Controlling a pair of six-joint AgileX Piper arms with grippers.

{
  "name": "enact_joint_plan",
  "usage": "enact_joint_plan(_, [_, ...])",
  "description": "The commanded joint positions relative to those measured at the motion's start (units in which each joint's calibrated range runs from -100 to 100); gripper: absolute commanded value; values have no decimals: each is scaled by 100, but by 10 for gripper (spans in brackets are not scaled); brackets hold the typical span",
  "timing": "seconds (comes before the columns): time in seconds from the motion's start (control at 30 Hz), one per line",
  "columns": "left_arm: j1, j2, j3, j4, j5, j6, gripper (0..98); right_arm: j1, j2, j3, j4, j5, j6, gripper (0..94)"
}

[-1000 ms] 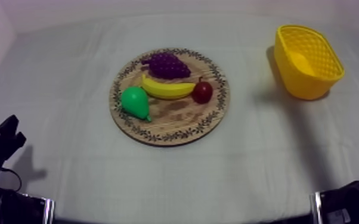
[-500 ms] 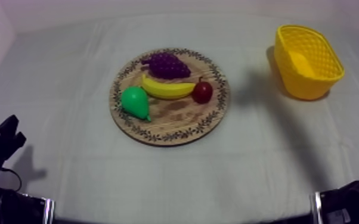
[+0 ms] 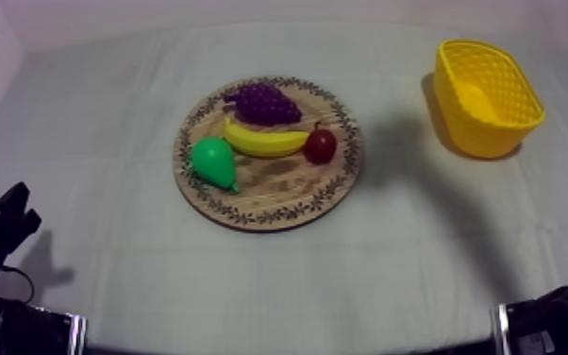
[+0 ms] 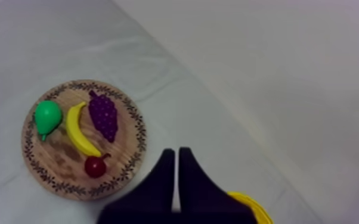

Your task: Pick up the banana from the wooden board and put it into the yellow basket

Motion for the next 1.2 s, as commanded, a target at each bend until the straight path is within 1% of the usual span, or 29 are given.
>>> enact_joint_plan(0.0, [-1, -5, -4, 0, -1, 3, 0, -24, 13, 43, -78, 77, 20, 5])
enact_joint_plan(0.17, [-1, -5, -4, 0, -1, 3, 0, -117, 48, 113, -98, 120, -1, 5])
enact_joint_plan(0.3, [-1, -5, -4, 0, -1, 2, 0, -261, 134, 29, 27, 135, -83, 5])
enact_joint_plan(0.5, [-1, -5, -4, 0, -1, 3, 0, -679, 377, -103, 365, 156, -285, 5])
enact_joint_plan(0.67, [-1, -5, -4, 0, -1, 5, 0, -1202, 641, -78, 750, 169, -451, 5])
enact_joint_plan(0.87, [-1, -5, -4, 0, -1, 6, 0, -1781, 1045, -11, 1130, 189, -658, 5])
enact_joint_plan(1.03, [-1, -5, -4, 0, -1, 6, 0, -2097, 1397, 16, 1304, 185, -800, 5])
enact_joint_plan(1.17, [-1, -5, -4, 0, -1, 6, 0, -2213, 1658, -52, 1377, 189, -895, 5])
